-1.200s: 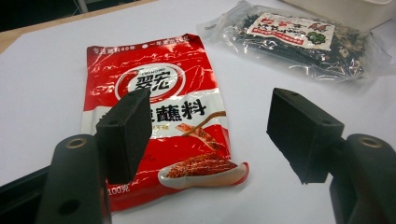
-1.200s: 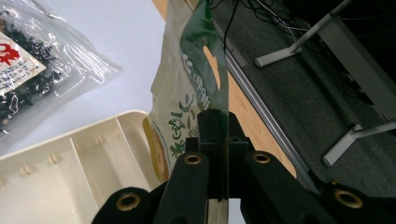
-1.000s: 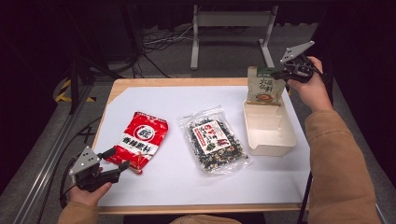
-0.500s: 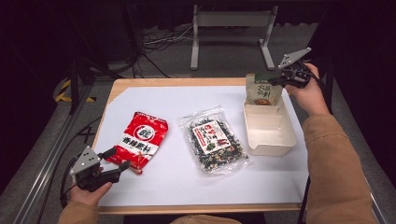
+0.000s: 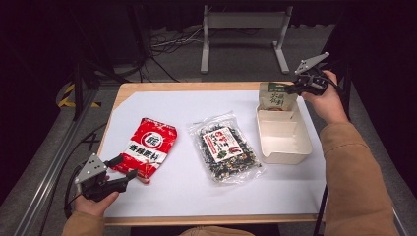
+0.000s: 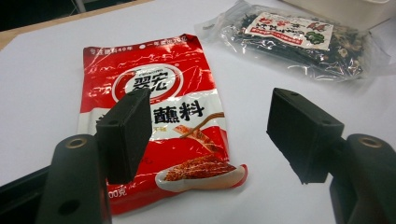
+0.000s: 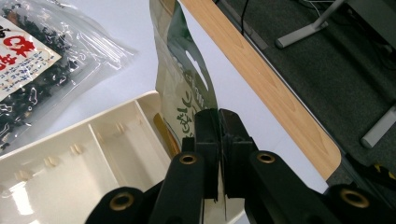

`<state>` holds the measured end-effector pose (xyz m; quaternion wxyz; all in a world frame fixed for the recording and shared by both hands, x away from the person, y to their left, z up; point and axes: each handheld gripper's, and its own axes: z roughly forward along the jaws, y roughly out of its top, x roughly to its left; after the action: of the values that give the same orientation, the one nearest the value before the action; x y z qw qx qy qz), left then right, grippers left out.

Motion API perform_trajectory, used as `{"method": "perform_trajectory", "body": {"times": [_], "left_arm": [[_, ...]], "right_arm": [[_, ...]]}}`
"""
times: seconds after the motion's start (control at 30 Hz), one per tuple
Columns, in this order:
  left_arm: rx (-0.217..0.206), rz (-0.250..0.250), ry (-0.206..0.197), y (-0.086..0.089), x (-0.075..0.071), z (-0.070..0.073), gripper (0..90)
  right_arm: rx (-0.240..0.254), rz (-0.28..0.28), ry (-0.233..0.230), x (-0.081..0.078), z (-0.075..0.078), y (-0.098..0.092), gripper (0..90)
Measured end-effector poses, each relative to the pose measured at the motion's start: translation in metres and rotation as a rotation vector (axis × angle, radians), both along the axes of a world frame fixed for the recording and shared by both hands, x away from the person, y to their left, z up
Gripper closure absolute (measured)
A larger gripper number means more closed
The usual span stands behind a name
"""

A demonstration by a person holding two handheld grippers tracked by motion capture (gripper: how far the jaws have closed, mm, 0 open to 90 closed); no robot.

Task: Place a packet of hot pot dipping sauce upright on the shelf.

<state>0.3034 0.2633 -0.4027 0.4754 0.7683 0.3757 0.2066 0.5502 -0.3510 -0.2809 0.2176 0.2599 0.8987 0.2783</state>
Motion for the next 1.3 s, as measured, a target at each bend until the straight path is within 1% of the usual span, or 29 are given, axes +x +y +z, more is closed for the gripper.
{"method": "perform_trajectory", "body": {"times": [0.07, 0.13, 0.2, 0.27, 0.37, 0.43, 0.5, 0.53, 0.57, 0.6, 0.63, 0.7, 0.77, 0.8, 0.87, 0.9, 0.93, 0.97, 1.0, 1.03, 1.1, 1.2, 1.3], "left_arm": [[0.009, 0.0, -0.002, 0.0, 0.001, 0.0, 31.6], [0.011, 0.008, 0.008, 0.0, 0.002, 0.0, 31.8], [0.013, 0.008, 0.01, 0.0, 0.003, -0.001, 31.9], [0.01, 0.008, 0.012, -0.001, 0.004, -0.001, 31.9], [0.009, 0.002, 0.012, -0.001, 0.004, -0.001, 31.7], [0.01, 0.0, 0.013, -0.001, 0.005, -0.001, 31.4], [0.009, -0.002, 0.013, -0.002, 0.006, -0.001, 31.1], [0.009, -0.002, 0.013, -0.002, 0.006, -0.001, 30.9], [0.008, -0.002, 0.009, -0.002, 0.007, -0.001, 30.8], [0.004, -0.002, 0.014, -0.002, 0.007, -0.001, 30.7], [0.004, -0.002, 0.014, -0.002, 0.007, -0.001, 30.7], [0.009, -0.005, 0.011, -0.002, 0.008, -0.001, 30.7], [0.008, -0.003, 0.01, -0.001, 0.009, -0.001, 30.6], [0.007, 0.0, 0.013, -0.001, 0.01, 0.0, 30.5], [0.004, 0.004, 0.011, -0.001, 0.01, -0.001, 30.4], [0.004, 0.004, 0.011, -0.001, 0.01, -0.001, 30.3], [0.005, 0.003, 0.011, -0.001, 0.011, -0.001, 30.3], [0.004, 0.003, 0.013, -0.001, 0.011, -0.001, 30.2], [0.004, 0.003, 0.015, -0.001, 0.011, -0.001, 30.1], [0.006, 0.003, 0.009, -0.001, 0.011, -0.001, 30.1], [0.003, 0.001, 0.005, -0.001, 0.011, 0.0, 29.9], [0.003, 0.0, 0.005, -0.001, 0.013, 0.0, 29.8], [0.002, 0.005, 0.017, -0.001, 0.014, -0.001, 29.7]], "right_arm": [[0.011, -0.022, 0.021, -0.001, 0.0, 0.0, 86.1], [0.016, -0.054, 0.042, 0.0, -0.001, -0.001, 85.7], [0.024, -0.065, 0.047, -0.001, -0.001, -0.002, 84.1], [0.026, -0.083, 0.045, -0.002, -0.001, -0.001, 79.6], [0.035, -0.104, 0.03, -0.004, 0.0, -0.001, 70.7], [0.05, -0.124, 0.011, -0.006, 0.003, -0.001, 60.2], [0.066, -0.135, -0.003, -0.009, 0.005, 0.001, 54.5], [0.078, -0.14, -0.019, -0.011, 0.007, 0.002, 46.5], [0.09, -0.149, -0.028, -0.013, 0.008, 0.004, 42.8], [0.094, -0.152, -0.046, -0.014, 0.009, 0.005, 40.2], [0.094, -0.152, -0.046, -0.014, 0.009, 0.005, 40.2], [0.105, -0.156, -0.073, -0.019, 0.013, 0.006, 36.5], [0.118, -0.154, -0.107, -0.023, 0.018, 0.008, 33.2], [0.122, -0.162, -0.135, -0.029, 0.023, 0.011, 30.6], [0.127, -0.166, -0.16, -0.033, 0.026, 0.014, 28.7], [0.127, -0.166, -0.16, -0.033, 0.026, 0.014, 28.7], [0.131, -0.169, -0.17, -0.036, 0.028, 0.016, 28.1], [0.134, -0.188, -0.175, -0.04, 0.03, 0.018, 28.0], [0.133, -0.201, -0.162, -0.042, 0.03, 0.02, 28.0], [0.143, -0.201, -0.157, -0.045, 0.031, 0.022, 28.0], [0.166, -0.2, -0.165, -0.052, 0.034, 0.027, 28.1], [0.233, -0.166, -0.161, -0.062, 0.036, 0.032, 28.2], [0.258, -0.14, -0.162, -0.072, 0.036, 0.038, 28.5]]}}
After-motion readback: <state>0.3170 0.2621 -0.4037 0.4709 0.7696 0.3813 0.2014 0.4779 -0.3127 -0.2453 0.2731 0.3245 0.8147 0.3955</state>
